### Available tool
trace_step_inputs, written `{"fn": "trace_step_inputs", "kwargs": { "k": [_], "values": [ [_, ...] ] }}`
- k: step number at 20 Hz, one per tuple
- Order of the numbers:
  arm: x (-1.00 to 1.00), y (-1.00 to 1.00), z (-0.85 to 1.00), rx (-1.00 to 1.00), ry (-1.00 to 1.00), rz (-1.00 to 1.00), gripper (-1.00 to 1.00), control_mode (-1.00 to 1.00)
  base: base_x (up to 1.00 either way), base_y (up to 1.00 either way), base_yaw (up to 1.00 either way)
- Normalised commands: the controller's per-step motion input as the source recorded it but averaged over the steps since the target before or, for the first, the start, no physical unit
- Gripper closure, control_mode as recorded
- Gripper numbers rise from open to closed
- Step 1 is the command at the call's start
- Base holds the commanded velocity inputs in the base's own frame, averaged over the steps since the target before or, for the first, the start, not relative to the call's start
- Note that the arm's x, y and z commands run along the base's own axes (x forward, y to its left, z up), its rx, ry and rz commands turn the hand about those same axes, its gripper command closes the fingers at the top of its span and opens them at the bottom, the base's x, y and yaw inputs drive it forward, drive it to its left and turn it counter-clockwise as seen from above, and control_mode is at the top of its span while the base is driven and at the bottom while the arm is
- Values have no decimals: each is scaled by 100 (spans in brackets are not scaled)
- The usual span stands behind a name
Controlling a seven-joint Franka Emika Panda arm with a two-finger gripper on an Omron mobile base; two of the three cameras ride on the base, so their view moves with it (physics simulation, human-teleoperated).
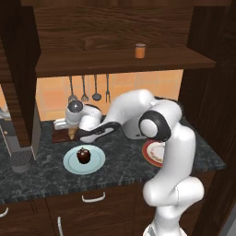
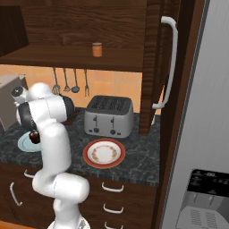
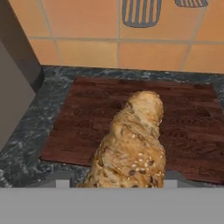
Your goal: From the different types of pastries on the counter, select a croissant and place it on the cutting board. Then retrieve a jar of jam from the cabinet and place it alongside the croissant on the cutting board.
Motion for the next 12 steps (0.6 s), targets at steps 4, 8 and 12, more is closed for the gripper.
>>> {"fn": "trace_step_inputs", "kwargs": {
  "k": [4, 8, 12],
  "values": [
    [67, 18, -7, -1, 7, -1, 100, -100, 0, 0, 0],
    [2, 4, -6, 1, 0, -10, 100, -100, 0, 0, 0],
    [57, 9, -10, 3, 3, -24, 100, -100, 0, 0, 0]
  ]
}}
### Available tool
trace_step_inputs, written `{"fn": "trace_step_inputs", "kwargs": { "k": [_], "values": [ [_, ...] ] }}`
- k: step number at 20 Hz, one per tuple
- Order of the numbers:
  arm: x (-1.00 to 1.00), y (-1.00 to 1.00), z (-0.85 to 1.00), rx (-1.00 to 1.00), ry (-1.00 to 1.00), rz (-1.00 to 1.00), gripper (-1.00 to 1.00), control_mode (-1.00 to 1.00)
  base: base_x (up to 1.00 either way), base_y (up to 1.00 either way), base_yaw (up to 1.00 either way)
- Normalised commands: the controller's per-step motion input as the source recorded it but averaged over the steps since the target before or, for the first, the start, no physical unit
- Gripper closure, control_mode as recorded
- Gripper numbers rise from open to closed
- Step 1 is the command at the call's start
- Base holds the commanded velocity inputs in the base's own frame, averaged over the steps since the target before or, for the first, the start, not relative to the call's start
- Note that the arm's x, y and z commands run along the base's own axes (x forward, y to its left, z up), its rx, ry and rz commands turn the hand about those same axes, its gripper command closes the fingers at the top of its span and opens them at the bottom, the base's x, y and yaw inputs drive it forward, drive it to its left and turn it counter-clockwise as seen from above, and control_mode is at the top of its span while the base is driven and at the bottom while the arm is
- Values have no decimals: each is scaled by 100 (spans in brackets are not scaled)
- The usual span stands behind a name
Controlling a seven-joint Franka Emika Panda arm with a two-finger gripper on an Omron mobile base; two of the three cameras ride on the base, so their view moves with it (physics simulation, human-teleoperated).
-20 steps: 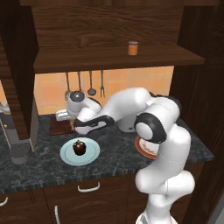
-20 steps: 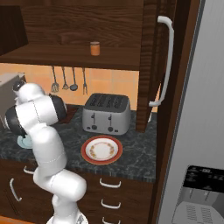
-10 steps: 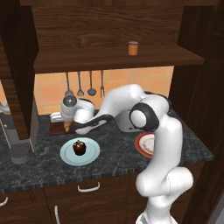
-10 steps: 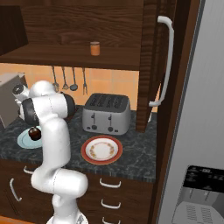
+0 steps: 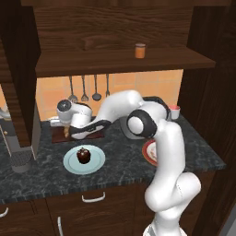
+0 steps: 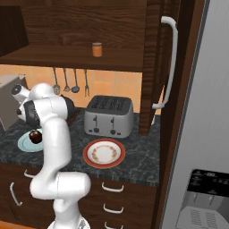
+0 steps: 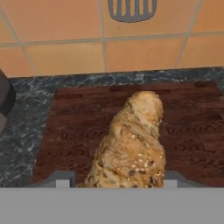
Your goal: From the different types of pastries on the counter, select a croissant and place it on the cutting board. Then retrieve a jar of jam from the cabinet and place it alongside the croissant on the cutting board.
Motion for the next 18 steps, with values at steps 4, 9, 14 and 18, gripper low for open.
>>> {"fn": "trace_step_inputs", "kwargs": {
  "k": [4, 9, 14, 18],
  "values": [
    [18, -3, -8, 2, 0, 0, 100, -100, 0, 0, 0],
    [64, -1, -26, 3, 1, 0, 100, -100, 0, 0, 0],
    [46, -1, -46, 0, 0, 0, 100, -100, 0, 0, 0],
    [41, 2, -36, 3, 0, 0, -100, -100, 0, 0, 0]
  ]
}}
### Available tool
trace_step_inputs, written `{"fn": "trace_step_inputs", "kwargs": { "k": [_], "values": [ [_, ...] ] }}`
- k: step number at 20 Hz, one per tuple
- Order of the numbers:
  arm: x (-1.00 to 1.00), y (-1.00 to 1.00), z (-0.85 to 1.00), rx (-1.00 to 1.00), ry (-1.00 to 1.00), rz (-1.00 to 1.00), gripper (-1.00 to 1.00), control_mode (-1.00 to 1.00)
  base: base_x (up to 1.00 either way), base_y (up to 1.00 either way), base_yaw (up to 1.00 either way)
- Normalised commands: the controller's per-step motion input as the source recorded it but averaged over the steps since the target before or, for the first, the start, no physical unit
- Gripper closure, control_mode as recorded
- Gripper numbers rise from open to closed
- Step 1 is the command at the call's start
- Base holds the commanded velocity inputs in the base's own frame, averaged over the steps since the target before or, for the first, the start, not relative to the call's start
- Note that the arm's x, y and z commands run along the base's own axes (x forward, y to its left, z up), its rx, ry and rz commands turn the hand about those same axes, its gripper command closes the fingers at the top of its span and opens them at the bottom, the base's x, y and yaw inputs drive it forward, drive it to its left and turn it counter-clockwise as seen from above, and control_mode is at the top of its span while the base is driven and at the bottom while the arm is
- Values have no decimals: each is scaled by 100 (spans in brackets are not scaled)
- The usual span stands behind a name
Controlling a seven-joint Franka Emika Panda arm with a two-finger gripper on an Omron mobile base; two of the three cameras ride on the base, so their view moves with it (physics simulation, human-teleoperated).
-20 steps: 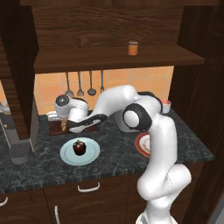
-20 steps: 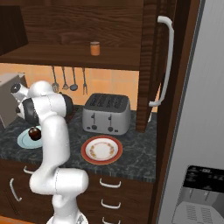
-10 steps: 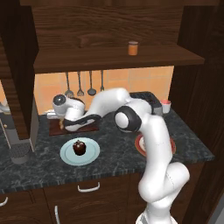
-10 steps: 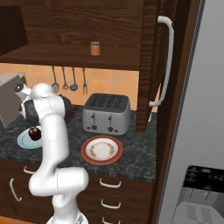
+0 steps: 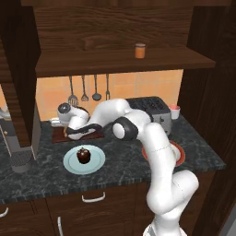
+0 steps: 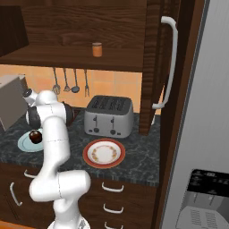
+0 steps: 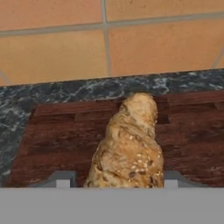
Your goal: From the different types of pastries on the counter, select a croissant and place it on the cutting board. Then retrieve a jar of jam from the cabinet and place it alongside the croissant on the cutting board.
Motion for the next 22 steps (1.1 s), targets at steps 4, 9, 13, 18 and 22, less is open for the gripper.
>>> {"fn": "trace_step_inputs", "kwargs": {
  "k": [4, 9, 13, 18, 22],
  "values": [
    [44, 27, -20, 7, 0, -1, -100, -100, 0, 0, 0],
    [-4, 15, 9, -2, 2, -4, -100, -100, 0, 0, 0],
    [-37, 1, 63, 0, -12, 0, -100, -100, 0, 0, 0],
    [-79, -42, 48, 0, -24, 7, -100, -100, 0, 0, 0],
    [-100, -100, 45, 0, -45, 21, -100, -100, 0, 0, 0]
  ]
}}
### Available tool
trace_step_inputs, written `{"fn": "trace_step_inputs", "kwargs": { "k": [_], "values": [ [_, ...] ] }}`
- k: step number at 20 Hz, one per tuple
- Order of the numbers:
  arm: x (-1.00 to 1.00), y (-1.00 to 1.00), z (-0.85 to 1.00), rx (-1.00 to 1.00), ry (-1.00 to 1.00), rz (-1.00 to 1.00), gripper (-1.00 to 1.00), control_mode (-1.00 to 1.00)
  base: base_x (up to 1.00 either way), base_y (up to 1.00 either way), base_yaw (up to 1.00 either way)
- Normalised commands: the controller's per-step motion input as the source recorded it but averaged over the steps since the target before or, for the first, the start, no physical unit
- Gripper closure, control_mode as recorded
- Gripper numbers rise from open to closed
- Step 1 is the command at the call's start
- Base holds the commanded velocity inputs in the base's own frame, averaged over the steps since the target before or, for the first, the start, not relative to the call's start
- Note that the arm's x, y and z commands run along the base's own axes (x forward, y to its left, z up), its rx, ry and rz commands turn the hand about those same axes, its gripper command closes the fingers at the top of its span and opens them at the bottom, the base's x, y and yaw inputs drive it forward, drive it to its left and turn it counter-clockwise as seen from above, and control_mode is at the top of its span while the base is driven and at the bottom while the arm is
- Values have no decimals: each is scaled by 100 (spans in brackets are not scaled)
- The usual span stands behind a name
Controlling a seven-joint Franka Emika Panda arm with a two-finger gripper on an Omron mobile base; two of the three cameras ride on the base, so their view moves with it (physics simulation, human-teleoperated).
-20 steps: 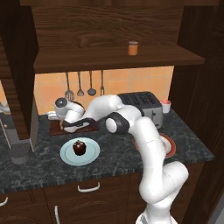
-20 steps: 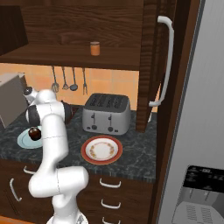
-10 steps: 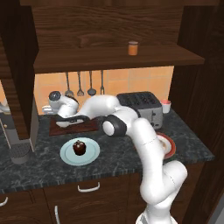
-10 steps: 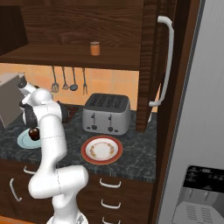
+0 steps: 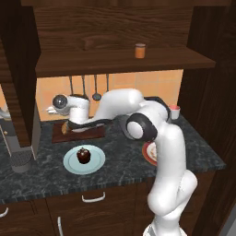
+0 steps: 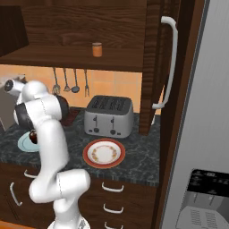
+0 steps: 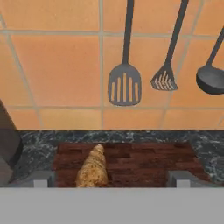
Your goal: From the different types of pastries on the counter, select a croissant and place it on the cutting board. Then retrieve a jar of jam from the cabinet and place it alongside the croissant on the cutting board.
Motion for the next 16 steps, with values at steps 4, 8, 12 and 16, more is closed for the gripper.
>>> {"fn": "trace_step_inputs", "kwargs": {
  "k": [4, 8, 12, 16],
  "values": [
    [-100, -100, 39, 1, -48, 18, -100, -100, 0, 0, 0],
    [-100, -100, 45, 12, -44, 7, -100, -100, 0, 0, 0],
    [-100, -94, 95, 11, -32, 8, -100, -100, 0, 0, 0],
    [-100, -96, 100, 9, -13, 3, -100, -100, 0, 0, 0]
  ]
}}
